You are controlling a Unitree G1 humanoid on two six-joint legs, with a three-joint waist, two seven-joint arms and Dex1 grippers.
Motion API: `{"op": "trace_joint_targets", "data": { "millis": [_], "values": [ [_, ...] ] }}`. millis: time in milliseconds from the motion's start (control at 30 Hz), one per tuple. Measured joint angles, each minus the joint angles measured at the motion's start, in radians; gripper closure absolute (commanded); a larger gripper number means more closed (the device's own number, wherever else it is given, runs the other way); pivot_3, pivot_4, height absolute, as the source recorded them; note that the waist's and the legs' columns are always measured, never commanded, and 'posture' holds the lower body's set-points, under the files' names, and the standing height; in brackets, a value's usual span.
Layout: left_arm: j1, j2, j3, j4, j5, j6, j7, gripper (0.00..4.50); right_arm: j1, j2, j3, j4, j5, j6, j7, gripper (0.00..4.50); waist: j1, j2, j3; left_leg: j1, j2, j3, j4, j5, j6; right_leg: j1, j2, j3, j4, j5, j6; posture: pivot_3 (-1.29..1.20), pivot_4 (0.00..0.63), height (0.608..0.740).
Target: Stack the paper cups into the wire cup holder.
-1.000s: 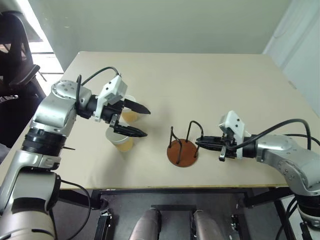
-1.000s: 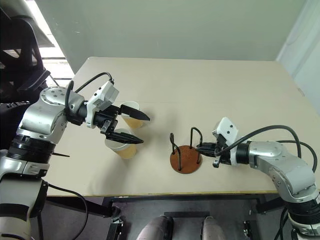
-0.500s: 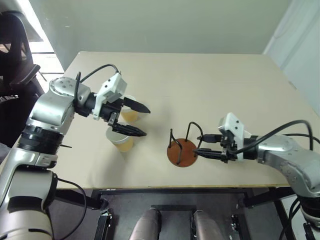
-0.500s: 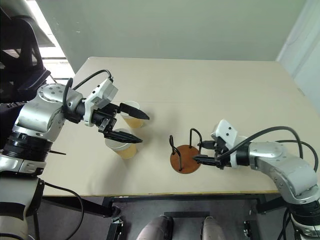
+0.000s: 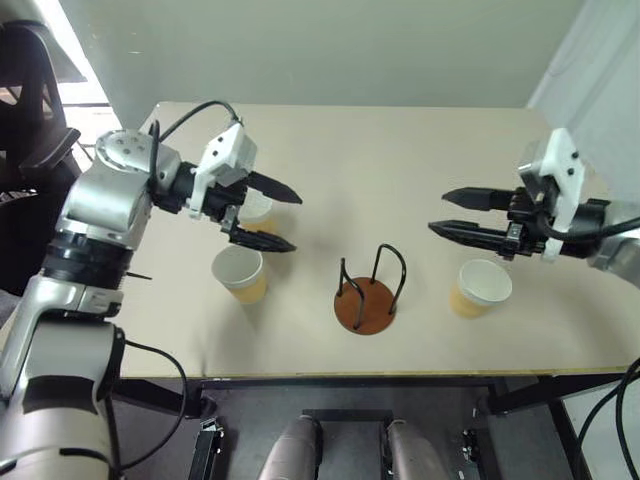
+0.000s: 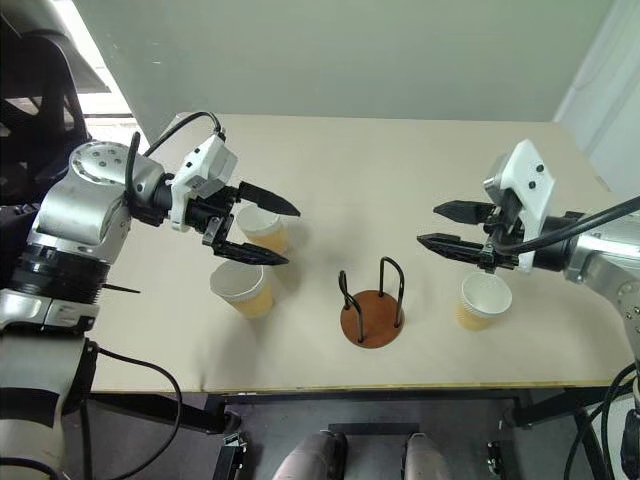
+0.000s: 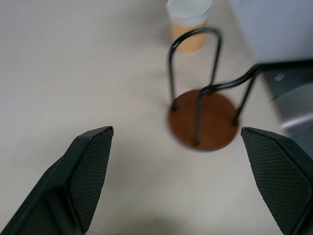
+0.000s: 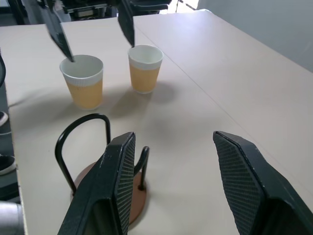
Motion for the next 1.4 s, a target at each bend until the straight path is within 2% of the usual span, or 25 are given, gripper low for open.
{"op": "trace_joint_targets", "data": {
  "millis": [167, 467, 833, 1167, 1267, 1400],
  "values": [
    [-0.043, 0.002, -0.025, 0.157, 0.201, -0.241, 0.056, 0.00, -0.007, -0.044, 0.001, 0.015, -0.006, -0.021, 0.027, 2.00, 0.000, 0.000, 0.000, -0.005, 0.000, 0.000, 0.001, 0.000, 0.001, -0.005, 0.000, 0.000, 0.000, 0.000, 0.002, 0.00, 0.150, 0.740],
    [-0.110, 0.008, -0.052, 0.411, 0.436, -0.496, 0.160, 0.00, -0.059, -0.120, 0.013, 0.028, -0.007, -0.072, 0.131, 2.00, 0.000, 0.000, 0.000, -0.007, -0.001, 0.000, 0.002, -0.001, 0.002, -0.006, 0.000, -0.001, 0.000, -0.001, 0.003, 0.00, 0.150, 0.740],
    [-0.149, -0.009, -0.071, 0.564, 0.575, -0.642, 0.269, 0.00, -0.062, -0.120, 0.021, 0.042, -0.009, -0.077, 0.137, 2.00, -0.001, 0.000, 0.000, -0.007, 0.000, 0.000, 0.003, -0.001, 0.002, -0.007, 0.000, -0.001, 0.002, -0.001, 0.003, 0.00, 0.150, 0.740],
    [-0.149, -0.050, -0.084, 0.660, 0.650, -0.703, 0.347, 0.00, -0.070, -0.120, 0.021, 0.044, -0.005, -0.073, 0.137, 2.00, 0.000, 0.000, 0.000, -0.007, -0.001, 0.001, 0.004, -0.001, 0.003, -0.006, 0.000, -0.001, 0.002, 0.000, 0.003, 0.00, 0.150, 0.740],
    [-0.149, -0.083, -0.084, 0.685, 0.656, -0.706, 0.377, 0.59, -0.070, -0.120, 0.021, 0.043, -0.005, -0.073, 0.137, 1.96, 0.000, 0.000, 0.000, -0.007, -0.001, 0.001, 0.005, 0.000, 0.003, -0.006, 0.000, -0.001, 0.003, 0.000, 0.004, 0.00, 0.150, 0.740],
    [-0.149, -0.102, -0.084, 0.707, 0.660, -0.709, 0.370, 1.98, -0.070, -0.120, 0.021, 0.044, -0.005, -0.077, 0.139, 1.96, -0.001, 0.000, 0.000, -0.007, -0.001, 0.001, 0.006, 0.000, 0.003, -0.006, -0.001, 0.000, 0.003, 0.001, 0.005, 0.00, 0.150, 0.740]
  ]
}}
